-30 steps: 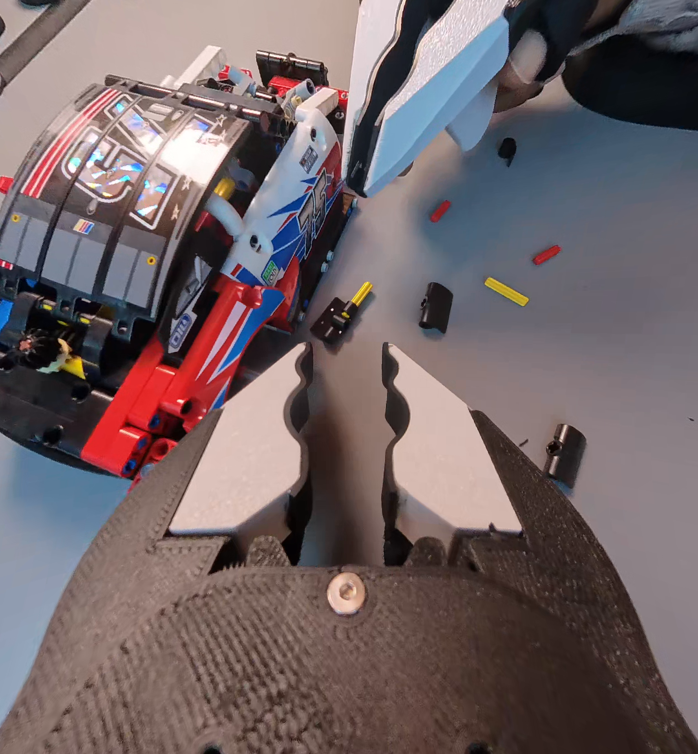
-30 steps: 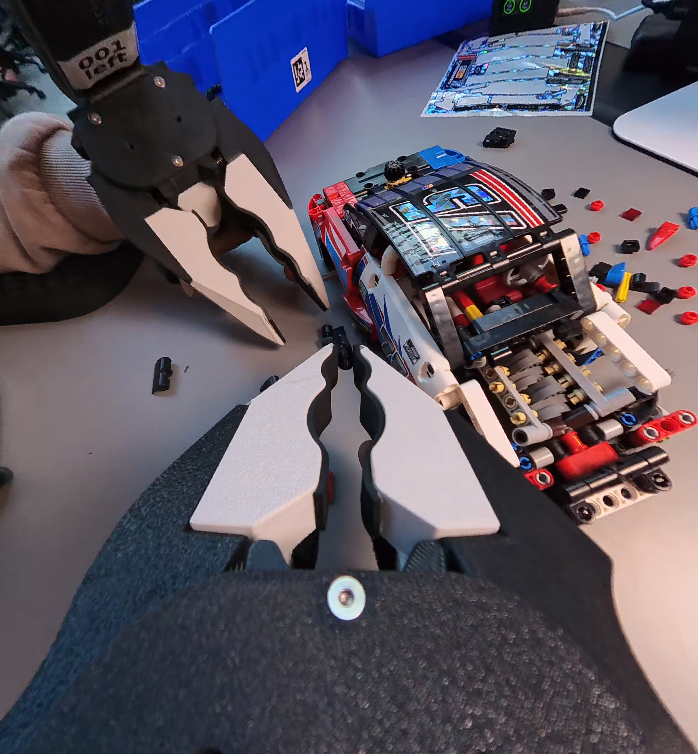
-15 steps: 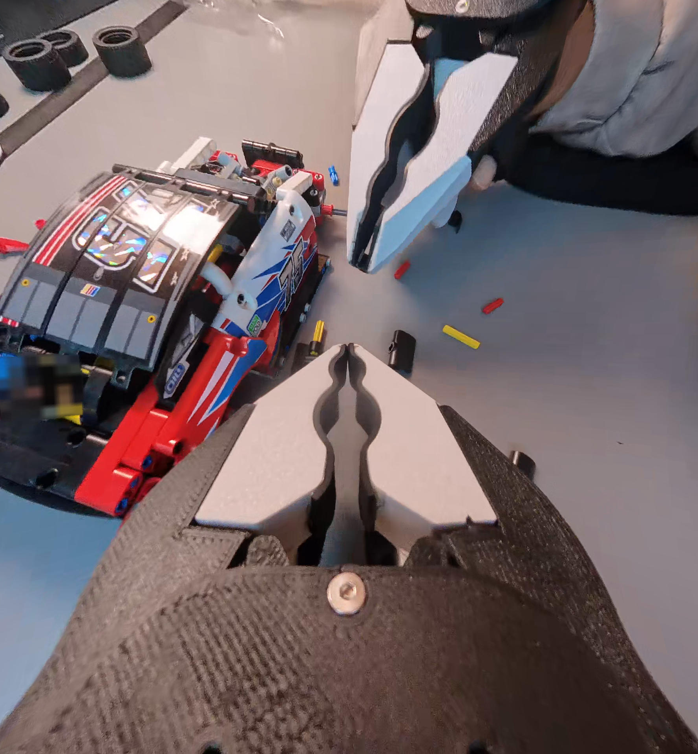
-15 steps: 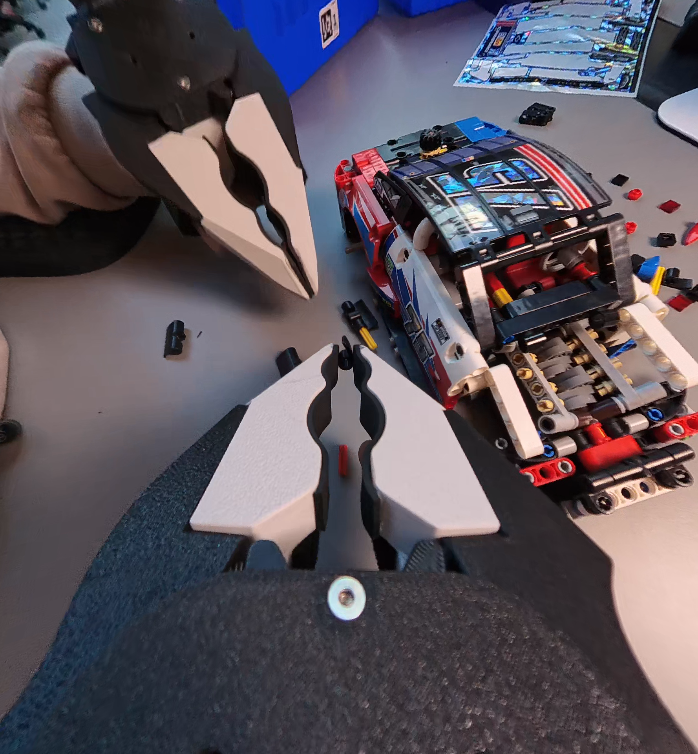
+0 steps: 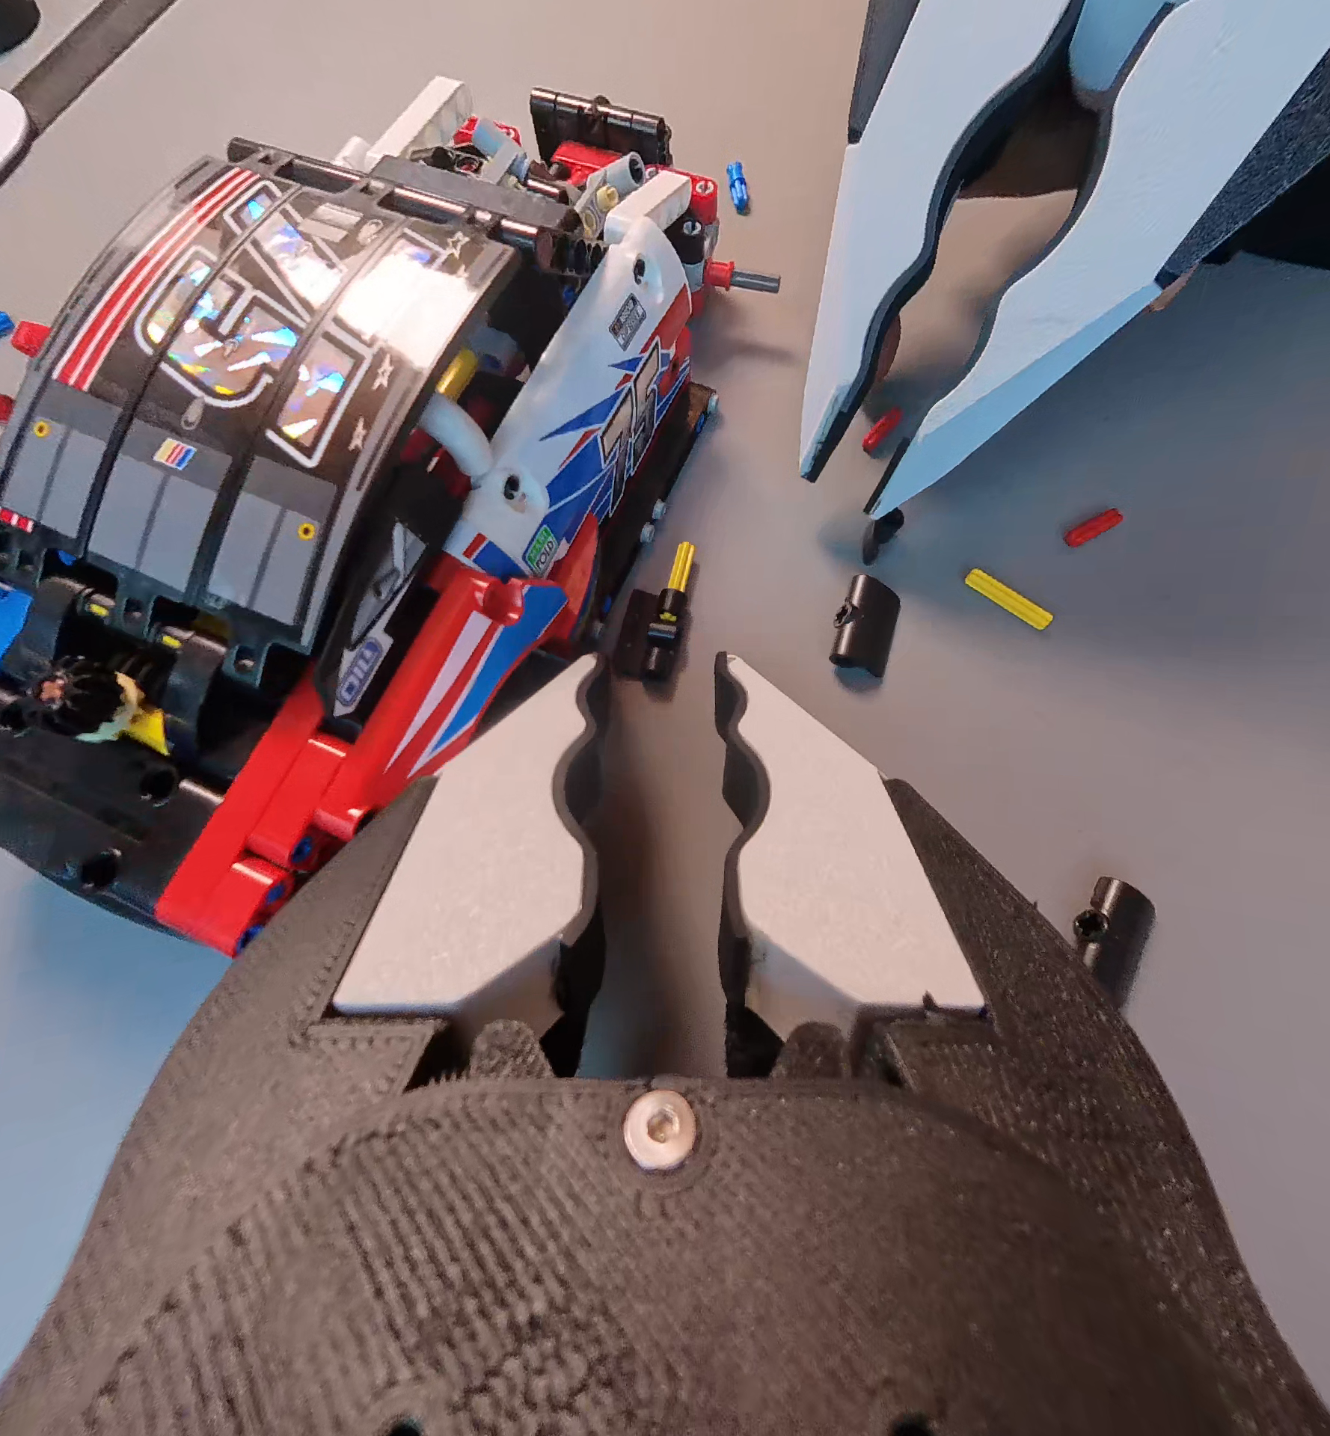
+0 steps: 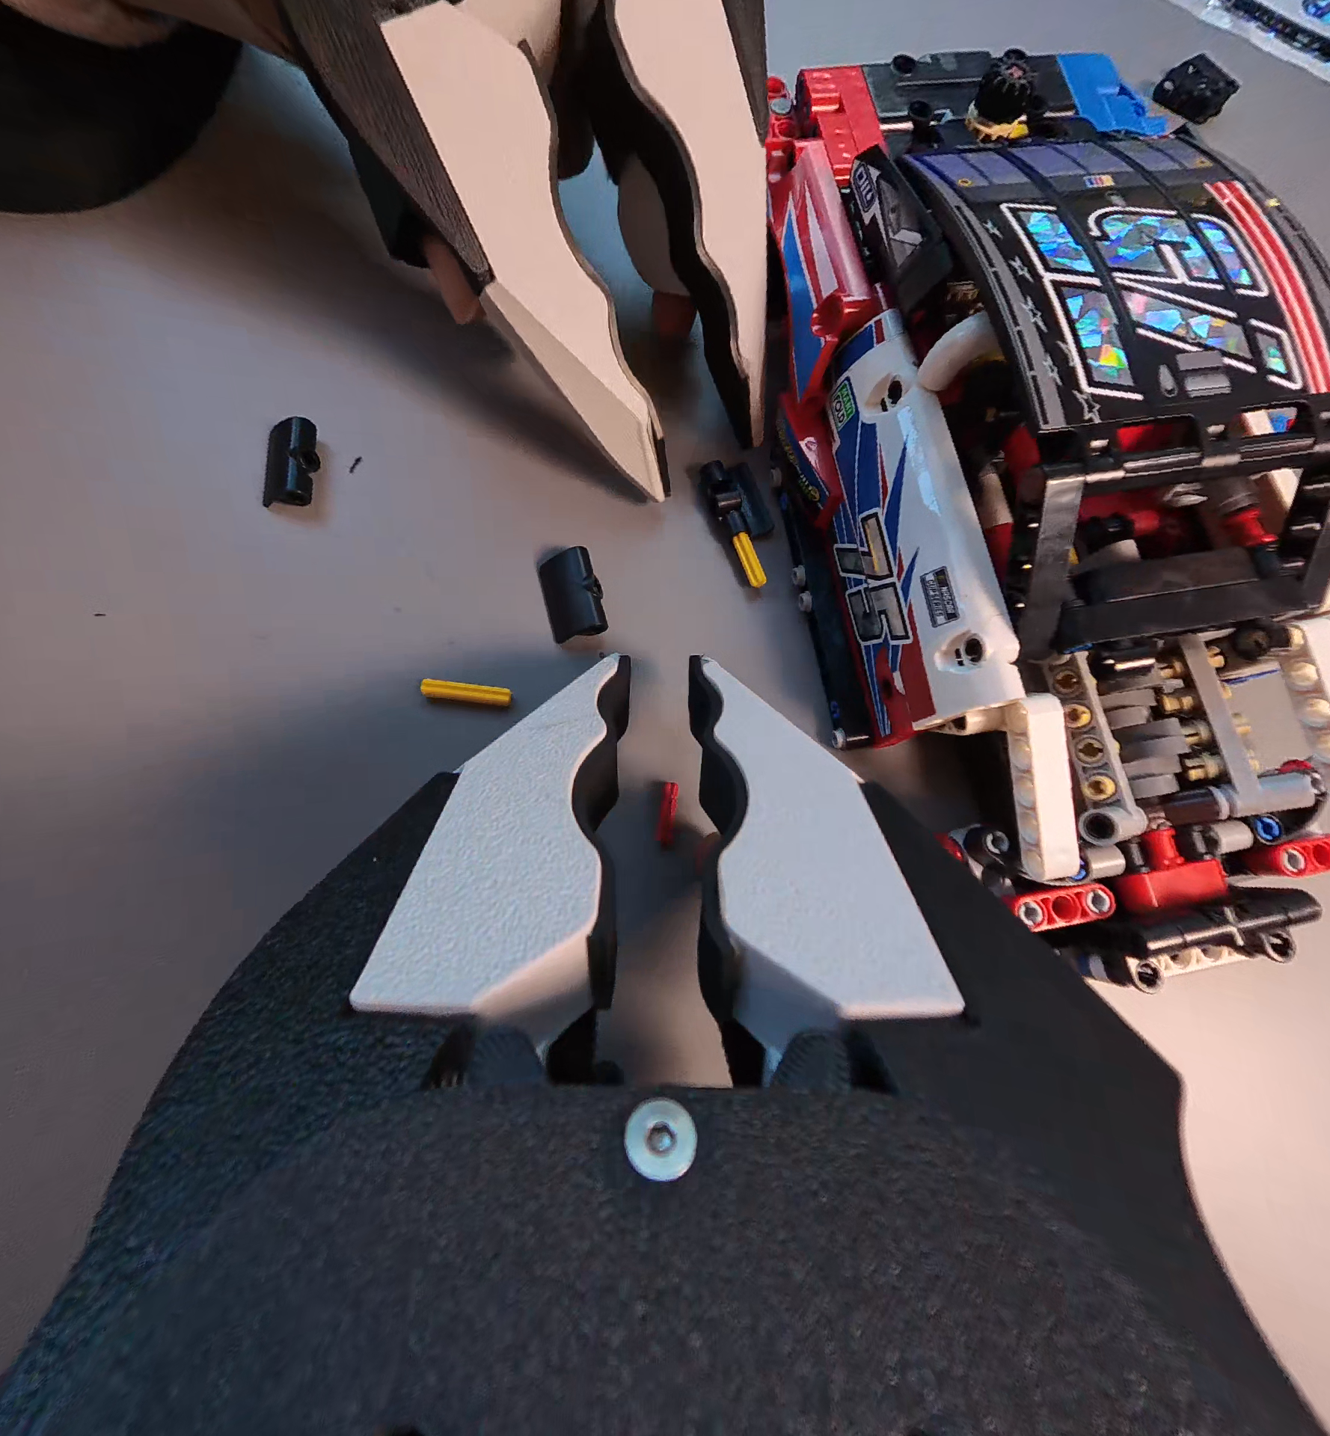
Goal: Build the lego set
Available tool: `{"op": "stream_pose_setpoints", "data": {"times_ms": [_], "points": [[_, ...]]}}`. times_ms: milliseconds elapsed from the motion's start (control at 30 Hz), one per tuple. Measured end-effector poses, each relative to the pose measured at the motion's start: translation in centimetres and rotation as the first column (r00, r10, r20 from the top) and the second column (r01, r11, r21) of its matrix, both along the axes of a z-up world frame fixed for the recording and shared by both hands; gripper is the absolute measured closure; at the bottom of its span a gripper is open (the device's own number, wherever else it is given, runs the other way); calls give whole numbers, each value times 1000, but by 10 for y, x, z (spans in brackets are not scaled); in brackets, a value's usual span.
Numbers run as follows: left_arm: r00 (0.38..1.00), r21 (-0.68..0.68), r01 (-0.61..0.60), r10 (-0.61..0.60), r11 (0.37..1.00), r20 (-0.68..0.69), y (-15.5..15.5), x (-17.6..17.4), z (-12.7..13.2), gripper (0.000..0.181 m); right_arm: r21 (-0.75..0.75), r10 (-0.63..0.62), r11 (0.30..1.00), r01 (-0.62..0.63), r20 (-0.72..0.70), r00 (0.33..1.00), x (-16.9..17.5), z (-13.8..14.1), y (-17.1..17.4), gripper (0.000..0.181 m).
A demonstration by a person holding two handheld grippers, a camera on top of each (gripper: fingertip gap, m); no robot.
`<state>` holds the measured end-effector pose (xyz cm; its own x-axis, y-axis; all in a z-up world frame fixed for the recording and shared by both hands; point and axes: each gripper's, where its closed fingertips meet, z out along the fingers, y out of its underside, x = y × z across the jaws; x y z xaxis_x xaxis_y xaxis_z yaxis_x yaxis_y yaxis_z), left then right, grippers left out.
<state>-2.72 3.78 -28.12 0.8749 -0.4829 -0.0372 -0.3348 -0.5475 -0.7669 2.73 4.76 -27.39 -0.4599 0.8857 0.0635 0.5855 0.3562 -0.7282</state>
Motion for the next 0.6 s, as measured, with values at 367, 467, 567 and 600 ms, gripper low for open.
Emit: {"op": "stream_pose_setpoints", "data": {"times_ms": [367, 467, 567, 600], "points": [[941, -36, 130, -112, 991, 319, -18, 32, 26, 176, 109, 100, 991, -74, -256, 961, -14, 23, -7, 159], [862, -61, 160, -110, 985, 495, -26, 37, 40, 176, 169, 223, 970, -173, -347, 911, -11, 36, -30, 162], [813, -72, 187, -113, 980, 571, -32, 41, 46, 177, 225, 259, 957, -186, -364, 895, -9, 39, -36, 176], [802, -71, 192, -114, 979, 586, -33, 41, 48, 177, 197, 249, 962, -187, -358, 900, -9, 39, -37, 176]]}}
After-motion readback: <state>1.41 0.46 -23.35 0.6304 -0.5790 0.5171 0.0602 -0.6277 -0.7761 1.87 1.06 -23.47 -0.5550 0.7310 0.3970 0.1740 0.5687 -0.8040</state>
